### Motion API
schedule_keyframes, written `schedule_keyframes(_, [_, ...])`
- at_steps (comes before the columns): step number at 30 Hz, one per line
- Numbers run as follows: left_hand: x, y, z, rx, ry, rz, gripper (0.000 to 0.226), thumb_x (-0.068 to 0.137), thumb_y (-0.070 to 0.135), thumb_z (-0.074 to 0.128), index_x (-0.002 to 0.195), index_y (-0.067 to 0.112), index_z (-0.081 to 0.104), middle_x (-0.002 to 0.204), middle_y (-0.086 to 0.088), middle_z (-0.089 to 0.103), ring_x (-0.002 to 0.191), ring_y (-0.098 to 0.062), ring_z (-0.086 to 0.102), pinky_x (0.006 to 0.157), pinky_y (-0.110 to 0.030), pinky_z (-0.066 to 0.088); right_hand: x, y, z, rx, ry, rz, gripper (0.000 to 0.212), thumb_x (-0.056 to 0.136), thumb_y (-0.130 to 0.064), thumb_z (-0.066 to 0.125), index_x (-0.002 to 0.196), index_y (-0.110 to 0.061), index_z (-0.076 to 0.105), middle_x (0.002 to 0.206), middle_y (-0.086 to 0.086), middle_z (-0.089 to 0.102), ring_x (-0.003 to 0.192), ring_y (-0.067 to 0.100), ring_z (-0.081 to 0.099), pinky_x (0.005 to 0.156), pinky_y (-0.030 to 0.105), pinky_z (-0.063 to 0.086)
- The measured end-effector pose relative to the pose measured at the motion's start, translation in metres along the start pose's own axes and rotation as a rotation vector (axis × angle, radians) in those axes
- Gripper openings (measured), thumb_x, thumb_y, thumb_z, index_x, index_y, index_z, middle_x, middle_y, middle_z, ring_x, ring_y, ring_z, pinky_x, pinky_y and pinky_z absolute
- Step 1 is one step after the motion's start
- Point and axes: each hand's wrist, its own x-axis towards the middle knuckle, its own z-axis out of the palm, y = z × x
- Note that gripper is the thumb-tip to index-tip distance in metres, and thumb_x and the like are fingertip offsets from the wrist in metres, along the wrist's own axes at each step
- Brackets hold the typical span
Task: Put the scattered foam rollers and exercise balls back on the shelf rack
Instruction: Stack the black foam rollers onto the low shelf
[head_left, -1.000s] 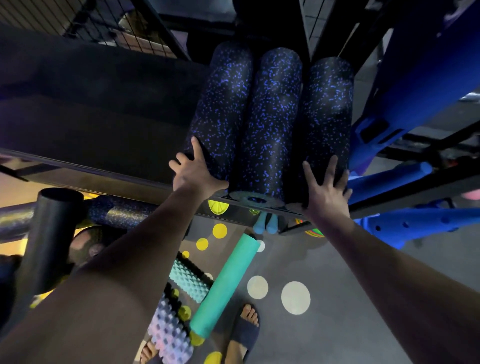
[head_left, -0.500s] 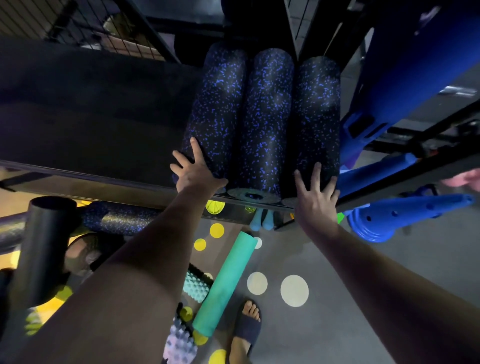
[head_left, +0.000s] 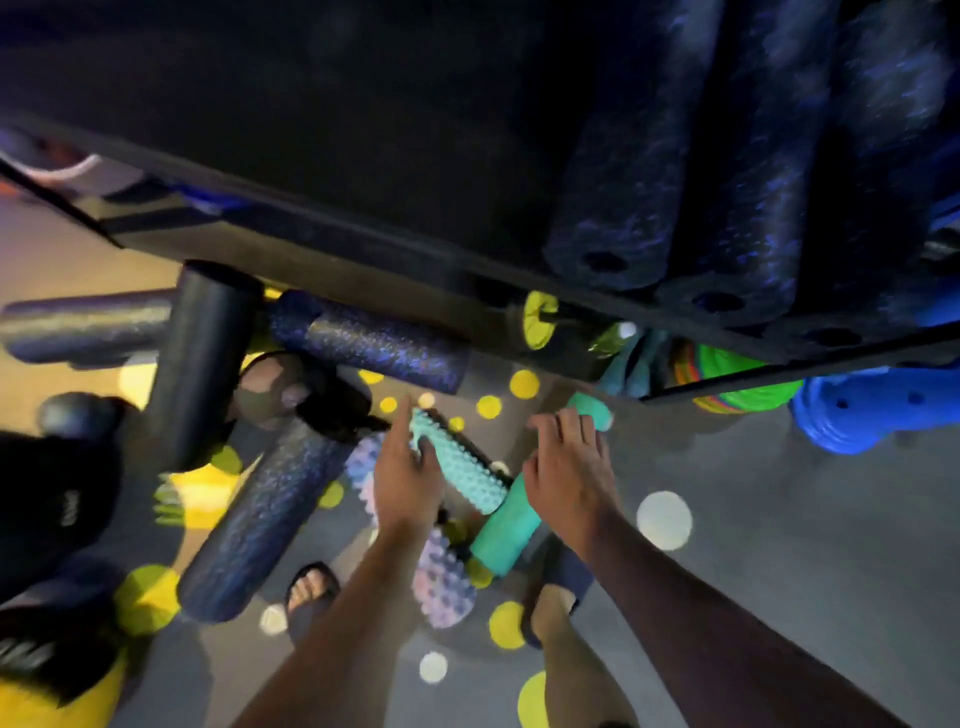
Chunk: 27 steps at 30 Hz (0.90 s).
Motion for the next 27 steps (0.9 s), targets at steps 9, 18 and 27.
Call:
schedule_keyframes(9, [-0.006, -0.226, -0.280, 0.159, -0.134, -0.353, 0.072, 0.090, 0.041, 0.066, 0.156, 0.026, 0.041, 0.134, -0.013, 0.067, 0.119, -0.033, 0.066, 0.096, -0.048, 0.055, -0.025, -0.287, 0.105, 0.243, -0.510, 0.192, 0.051, 0.089, -0.028, 0.063, 0.136, -0.011, 0.051, 0.137, 0.019, 0.048, 0.127, 0.040, 0.048, 0.104, 0.047, 0.042])
schedule_keyframes(18, [0.025, -0.284, -0.327, 0.248, -0.318, -0.338, 0.090, 0.085, 0.050, 0.062, 0.162, 0.019, 0.027, 0.155, -0.016, 0.047, 0.139, -0.037, 0.048, 0.111, -0.046, 0.043, -0.034, -0.410, 0.138, 0.611, -0.641, 0.460, 0.042, 0.097, -0.016, 0.052, 0.139, -0.010, 0.049, 0.143, 0.014, 0.051, 0.129, 0.033, 0.051, 0.103, 0.040, 0.044])
schedule_keyframes(27, [0.088, -0.357, -0.247, 0.361, -0.440, -0.246, 0.124, 0.072, 0.050, 0.087, 0.165, 0.025, 0.010, 0.167, -0.011, 0.022, 0.150, -0.038, 0.030, 0.118, -0.049, 0.035, -0.016, -0.360, 0.257, 0.659, -0.711, 0.632, 0.050, 0.100, -0.004, 0.047, 0.148, -0.013, 0.043, 0.145, 0.009, 0.055, 0.130, 0.029, 0.054, 0.091, 0.025, 0.040])
